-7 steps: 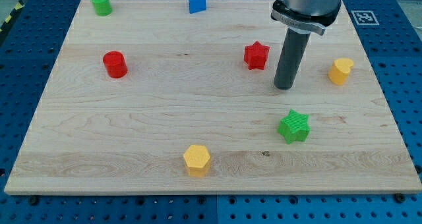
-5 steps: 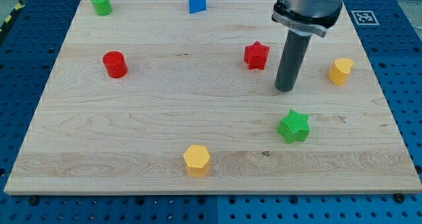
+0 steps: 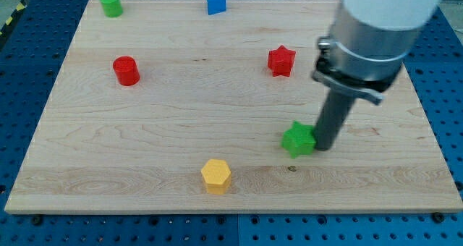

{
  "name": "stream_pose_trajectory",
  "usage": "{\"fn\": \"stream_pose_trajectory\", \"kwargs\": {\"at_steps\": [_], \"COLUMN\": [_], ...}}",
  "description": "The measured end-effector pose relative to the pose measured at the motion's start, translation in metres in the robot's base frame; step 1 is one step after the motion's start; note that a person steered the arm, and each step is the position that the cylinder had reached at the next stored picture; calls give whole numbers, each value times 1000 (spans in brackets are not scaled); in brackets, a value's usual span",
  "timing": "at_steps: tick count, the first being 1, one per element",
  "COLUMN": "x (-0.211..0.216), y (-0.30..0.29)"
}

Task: Move the green star diagonally bottom left to the red star

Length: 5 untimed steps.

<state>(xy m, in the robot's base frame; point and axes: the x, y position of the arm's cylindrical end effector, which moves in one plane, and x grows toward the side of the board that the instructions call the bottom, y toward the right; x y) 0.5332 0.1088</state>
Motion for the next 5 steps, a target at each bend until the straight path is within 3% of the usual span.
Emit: {"fn": "stream_pose_trajectory", "kwargs": {"at_steps": [5], "x": [-16], "y": [-157]}}
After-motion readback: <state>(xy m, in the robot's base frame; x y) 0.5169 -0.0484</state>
